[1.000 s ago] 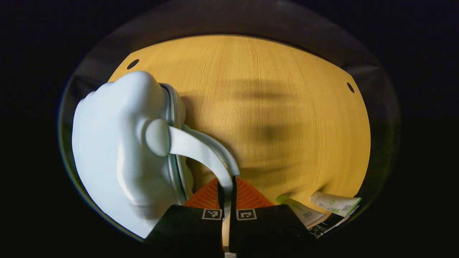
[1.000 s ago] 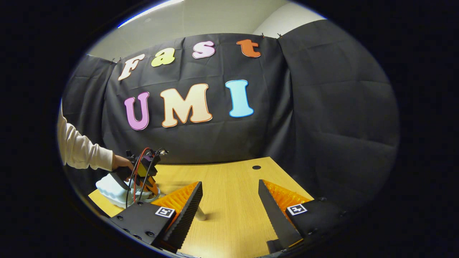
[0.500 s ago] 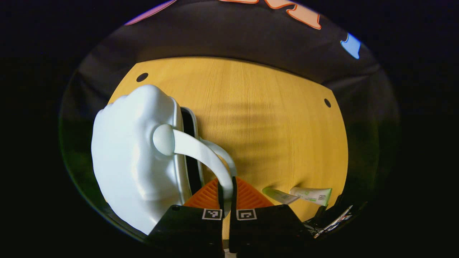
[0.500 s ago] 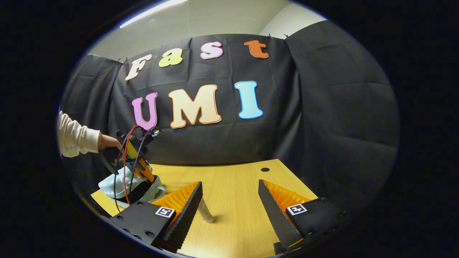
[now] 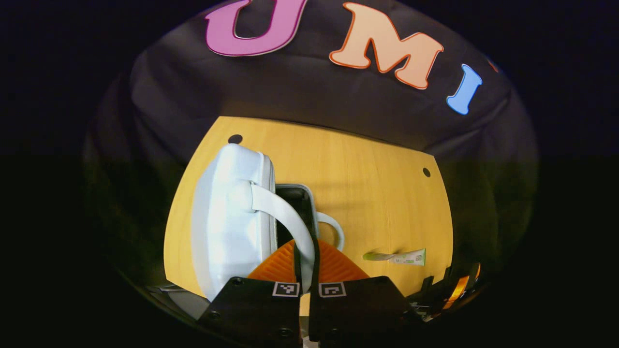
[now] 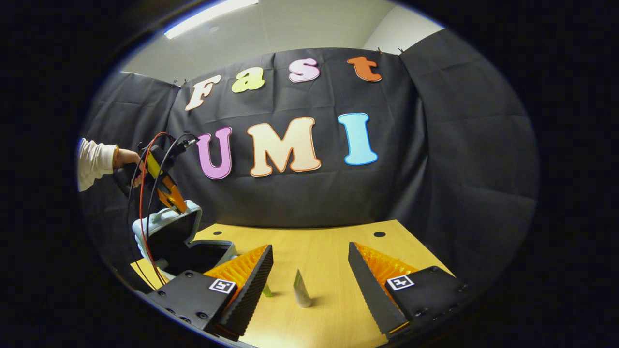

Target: First open the suitcase, pack the skin care products into it, and then close the suitcase.

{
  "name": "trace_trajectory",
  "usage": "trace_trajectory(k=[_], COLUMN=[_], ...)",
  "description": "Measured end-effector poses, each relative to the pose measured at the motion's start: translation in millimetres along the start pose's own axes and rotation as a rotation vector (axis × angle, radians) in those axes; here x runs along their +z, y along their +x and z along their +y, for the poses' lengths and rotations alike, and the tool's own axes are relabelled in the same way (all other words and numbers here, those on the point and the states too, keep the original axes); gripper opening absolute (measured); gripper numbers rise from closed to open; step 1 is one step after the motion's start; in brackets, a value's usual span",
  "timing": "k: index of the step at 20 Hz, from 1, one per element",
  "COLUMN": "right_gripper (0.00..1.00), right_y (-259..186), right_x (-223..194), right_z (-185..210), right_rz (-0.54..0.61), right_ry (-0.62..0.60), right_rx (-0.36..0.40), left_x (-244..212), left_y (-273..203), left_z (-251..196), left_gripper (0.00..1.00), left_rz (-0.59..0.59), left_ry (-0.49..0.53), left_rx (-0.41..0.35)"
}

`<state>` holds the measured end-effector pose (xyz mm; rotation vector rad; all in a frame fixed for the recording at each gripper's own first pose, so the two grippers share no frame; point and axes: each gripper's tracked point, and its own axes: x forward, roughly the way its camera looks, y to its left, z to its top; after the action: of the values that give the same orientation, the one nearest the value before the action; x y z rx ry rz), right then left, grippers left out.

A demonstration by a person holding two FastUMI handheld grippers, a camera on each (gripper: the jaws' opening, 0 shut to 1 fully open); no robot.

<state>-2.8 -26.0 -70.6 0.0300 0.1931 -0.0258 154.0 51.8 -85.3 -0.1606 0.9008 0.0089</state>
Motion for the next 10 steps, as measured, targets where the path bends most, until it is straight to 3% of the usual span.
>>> trace_trajectory(k=[10], right_gripper=[0.97], right_y=[-2], right_x=[-1], right_z=[46], right_rz=[-0.015], right_ry=[-0.029], right_rx=[0.020], left_x=[13], left_y=[-35], left_z=[96], left_gripper=[0.00], left_rz=[-0.093], left_ry=[-0.044], left_rx=[0.159])
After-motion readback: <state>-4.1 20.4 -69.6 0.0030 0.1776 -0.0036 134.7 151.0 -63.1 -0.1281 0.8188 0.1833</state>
